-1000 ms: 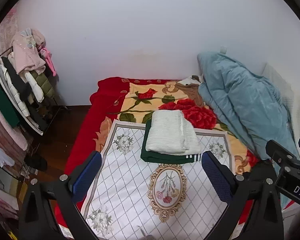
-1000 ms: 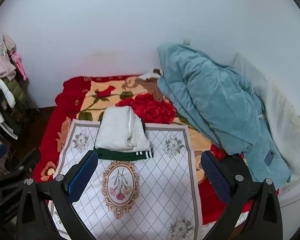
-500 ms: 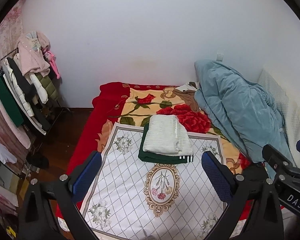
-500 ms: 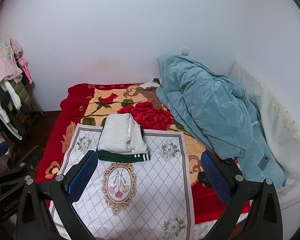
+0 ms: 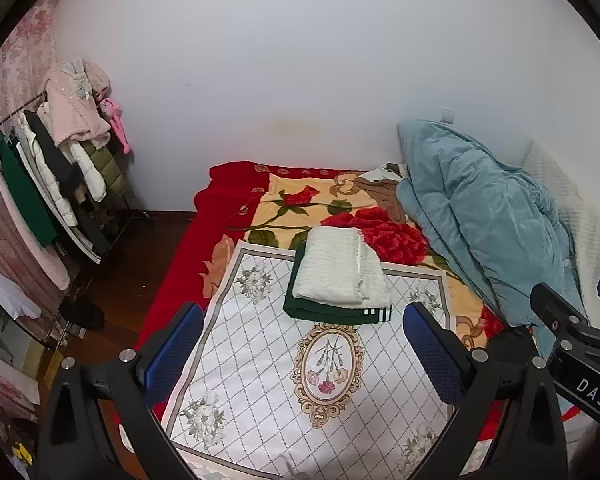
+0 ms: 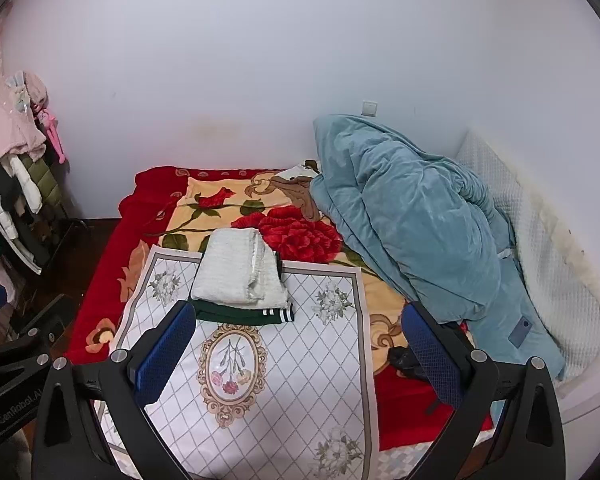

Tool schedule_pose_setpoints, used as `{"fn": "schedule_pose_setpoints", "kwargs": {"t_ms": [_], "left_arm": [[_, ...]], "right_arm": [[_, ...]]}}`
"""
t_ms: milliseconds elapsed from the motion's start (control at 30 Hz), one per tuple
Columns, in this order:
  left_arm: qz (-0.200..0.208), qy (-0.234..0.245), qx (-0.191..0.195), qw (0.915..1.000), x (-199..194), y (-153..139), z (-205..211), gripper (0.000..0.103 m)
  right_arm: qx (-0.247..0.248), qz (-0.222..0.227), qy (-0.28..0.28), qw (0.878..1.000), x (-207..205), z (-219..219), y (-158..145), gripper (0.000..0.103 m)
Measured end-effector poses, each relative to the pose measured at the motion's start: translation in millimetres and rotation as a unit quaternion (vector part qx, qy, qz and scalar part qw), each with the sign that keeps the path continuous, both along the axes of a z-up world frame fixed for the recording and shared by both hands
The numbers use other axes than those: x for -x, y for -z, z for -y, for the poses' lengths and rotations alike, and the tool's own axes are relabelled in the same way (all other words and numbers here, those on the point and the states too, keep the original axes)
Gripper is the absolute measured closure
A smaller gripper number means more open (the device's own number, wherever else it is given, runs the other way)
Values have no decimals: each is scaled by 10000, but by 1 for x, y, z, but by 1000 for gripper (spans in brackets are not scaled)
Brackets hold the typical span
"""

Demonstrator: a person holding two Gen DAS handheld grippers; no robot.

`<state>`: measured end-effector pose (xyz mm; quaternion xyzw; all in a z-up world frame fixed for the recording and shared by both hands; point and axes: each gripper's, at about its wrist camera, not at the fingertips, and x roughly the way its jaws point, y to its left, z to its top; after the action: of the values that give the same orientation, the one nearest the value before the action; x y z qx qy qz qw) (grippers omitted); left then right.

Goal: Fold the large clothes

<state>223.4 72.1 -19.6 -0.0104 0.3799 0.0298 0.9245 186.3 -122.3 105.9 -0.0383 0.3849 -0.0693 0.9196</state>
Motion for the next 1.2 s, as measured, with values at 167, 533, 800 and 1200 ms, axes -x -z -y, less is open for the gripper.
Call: {"fn": "schedule_pose_setpoints", "kwargs": {"t_ms": [167, 533, 800, 1200], "left_arm": [[-24, -45, 27, 10000, 1, 0, -4, 1], [-88, -93, -11, 9999, 4, 1, -4, 1], [-87, -100, -22, 9999, 6, 2, -4, 1], [-95, -113, -24, 9999, 10, 2, -4, 1]], "right_arm": [[-2, 11, -57, 10000, 2, 1, -3, 0], [6, -97, -243, 9997, -11, 4, 3, 0], [3, -169, -300, 9994, -12, 4, 6, 0], [24, -165, -308, 9994, -8, 2, 7, 0]]}}
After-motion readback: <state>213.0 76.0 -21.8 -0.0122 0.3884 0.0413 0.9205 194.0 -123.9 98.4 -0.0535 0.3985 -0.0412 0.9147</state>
